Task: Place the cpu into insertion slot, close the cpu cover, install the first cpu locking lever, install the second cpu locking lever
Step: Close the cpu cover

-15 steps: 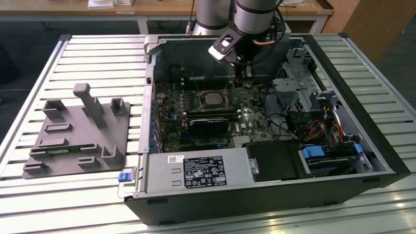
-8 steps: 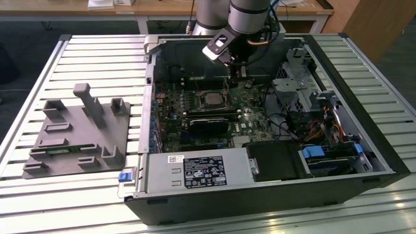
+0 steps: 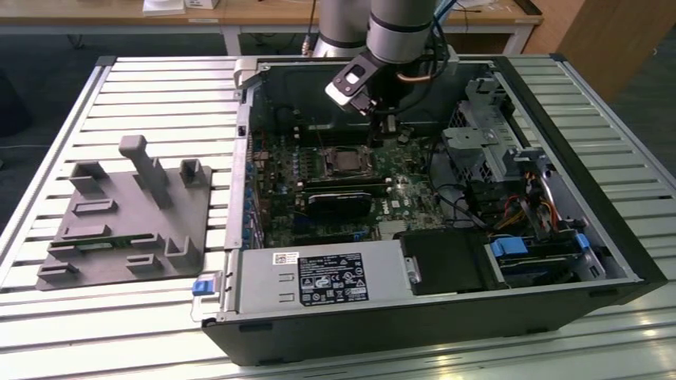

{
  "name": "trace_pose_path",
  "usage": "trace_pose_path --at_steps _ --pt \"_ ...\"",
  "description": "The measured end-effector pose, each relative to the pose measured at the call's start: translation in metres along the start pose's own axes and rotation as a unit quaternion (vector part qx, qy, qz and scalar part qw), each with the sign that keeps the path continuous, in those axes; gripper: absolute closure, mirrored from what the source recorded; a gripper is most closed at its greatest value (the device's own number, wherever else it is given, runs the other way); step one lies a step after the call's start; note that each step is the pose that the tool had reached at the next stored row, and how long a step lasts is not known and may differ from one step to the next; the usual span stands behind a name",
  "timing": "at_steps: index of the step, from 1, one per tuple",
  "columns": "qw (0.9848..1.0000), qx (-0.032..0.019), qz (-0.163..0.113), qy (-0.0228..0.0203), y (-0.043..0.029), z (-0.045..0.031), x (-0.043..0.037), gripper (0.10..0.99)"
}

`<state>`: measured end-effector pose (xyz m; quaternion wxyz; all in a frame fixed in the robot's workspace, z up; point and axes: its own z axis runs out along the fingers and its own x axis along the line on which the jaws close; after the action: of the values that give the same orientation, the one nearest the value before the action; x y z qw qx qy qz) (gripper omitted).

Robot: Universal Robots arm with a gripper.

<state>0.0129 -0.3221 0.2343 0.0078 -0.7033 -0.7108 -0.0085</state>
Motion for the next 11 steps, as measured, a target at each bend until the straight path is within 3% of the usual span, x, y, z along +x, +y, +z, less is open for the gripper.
trace_pose_path --at_steps 11 --pt "1.0 0.0001 0.0 0.0 -0.0362 0.0029 0.0003 0.98"
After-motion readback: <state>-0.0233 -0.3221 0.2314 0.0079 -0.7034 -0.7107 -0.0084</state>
